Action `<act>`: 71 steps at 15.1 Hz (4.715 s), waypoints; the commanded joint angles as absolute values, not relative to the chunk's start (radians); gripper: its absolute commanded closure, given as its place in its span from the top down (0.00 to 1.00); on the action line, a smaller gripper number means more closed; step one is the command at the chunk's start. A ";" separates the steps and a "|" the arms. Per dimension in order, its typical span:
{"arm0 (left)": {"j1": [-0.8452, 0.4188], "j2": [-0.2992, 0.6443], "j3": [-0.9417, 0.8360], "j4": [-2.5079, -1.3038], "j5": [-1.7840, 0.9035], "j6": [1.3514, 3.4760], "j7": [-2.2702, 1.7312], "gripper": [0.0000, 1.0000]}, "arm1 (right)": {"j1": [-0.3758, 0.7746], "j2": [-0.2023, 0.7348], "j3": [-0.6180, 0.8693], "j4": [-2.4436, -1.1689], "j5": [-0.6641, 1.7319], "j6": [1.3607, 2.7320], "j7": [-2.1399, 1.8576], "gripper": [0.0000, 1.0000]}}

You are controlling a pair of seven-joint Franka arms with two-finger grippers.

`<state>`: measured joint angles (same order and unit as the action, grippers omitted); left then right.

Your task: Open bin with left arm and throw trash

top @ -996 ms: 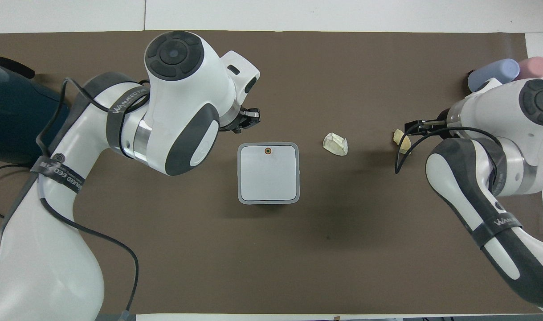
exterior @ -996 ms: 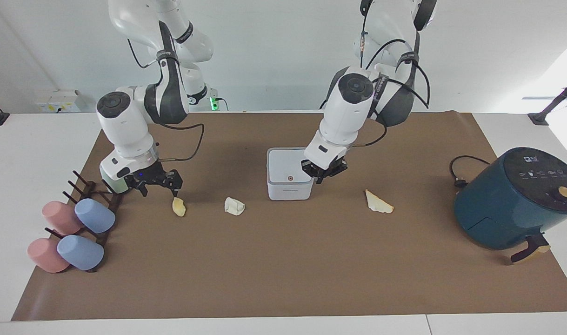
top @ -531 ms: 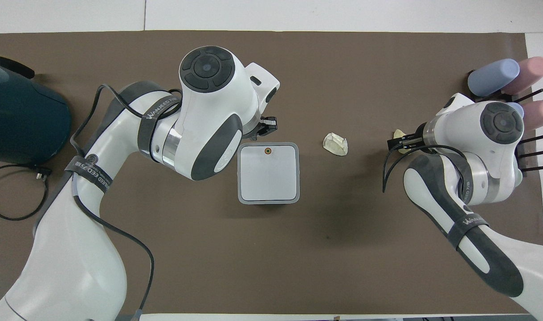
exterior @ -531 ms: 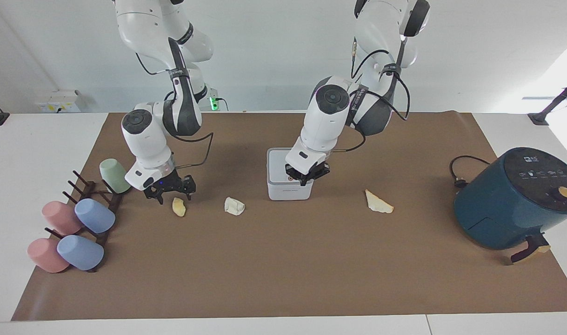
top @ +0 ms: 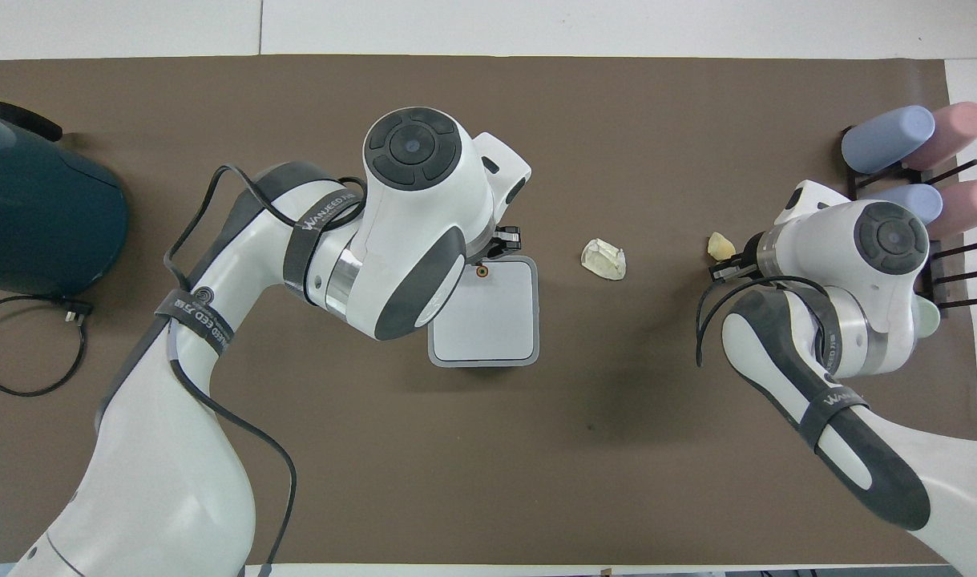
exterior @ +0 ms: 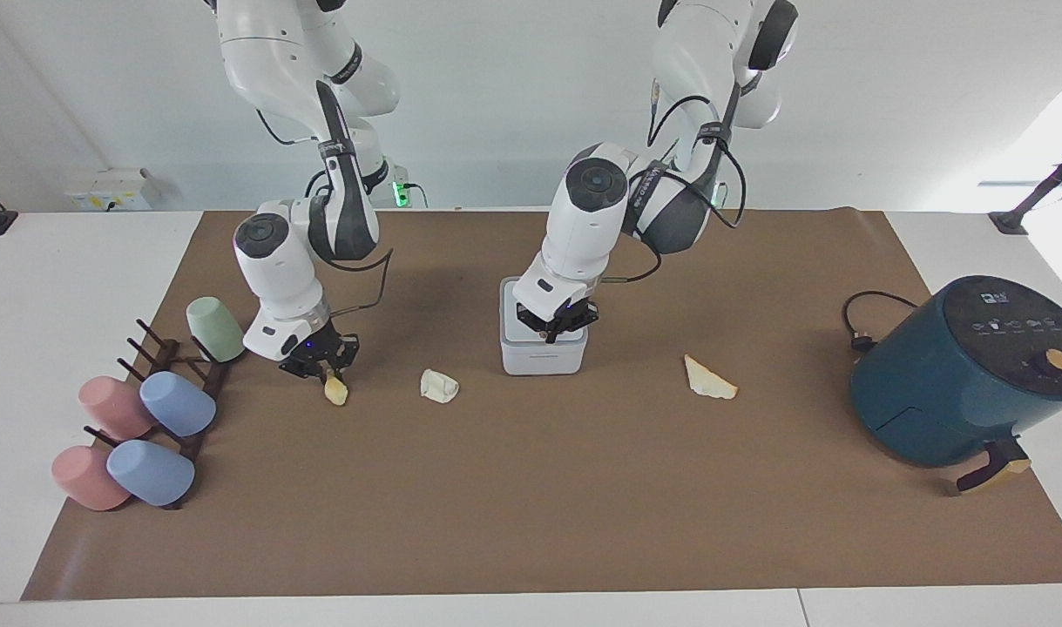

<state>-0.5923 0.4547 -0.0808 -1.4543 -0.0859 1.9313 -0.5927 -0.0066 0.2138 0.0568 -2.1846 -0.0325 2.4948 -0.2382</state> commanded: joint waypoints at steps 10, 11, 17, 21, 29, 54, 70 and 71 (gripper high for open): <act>-0.623 0.442 -0.064 -1.549 -0.089 2.006 -0.595 0.00 | 0.190 -0.027 0.064 -2.198 -0.015 2.309 0.133 0.00; -0.630 0.440 -0.064 -1.568 -0.087 2.026 -0.594 0.00 | 0.211 -0.040 0.064 -2.198 -0.015 2.296 0.173 0.00; -0.649 0.408 -0.064 -1.693 -0.031 2.121 -0.583 0.00 | 0.331 -0.094 0.071 -2.198 -0.015 2.240 0.432 0.00; -0.649 0.408 -0.064 -1.690 -0.029 2.117 -0.584 0.00 | 0.356 -0.104 0.071 -2.188 -0.015 2.223 0.474 0.00; -0.557 0.230 -0.064 -1.652 -0.092 1.947 -0.549 0.00 | 0.354 -0.120 0.069 -2.131 0.058 2.171 0.474 0.00; -0.166 0.251 -0.051 -1.917 -0.112 2.218 -0.858 1.00 | 0.491 -0.006 0.071 -2.094 0.267 2.342 0.537 1.00; -0.189 0.304 -0.048 -2.051 -0.092 2.376 -1.154 0.22 | 0.275 0.297 0.071 -2.088 0.081 2.661 -0.193 1.00; -0.189 0.304 -0.049 -2.049 -0.086 2.375 -1.151 0.07 | 0.275 0.308 0.071 -2.095 0.081 2.683 -0.248 1.00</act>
<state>-0.1799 0.3162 -0.0569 -2.0189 -0.1032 2.3578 -1.1382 0.2826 0.2670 0.0613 -2.0978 0.0951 2.6363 -0.1537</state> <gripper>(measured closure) 0.630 0.000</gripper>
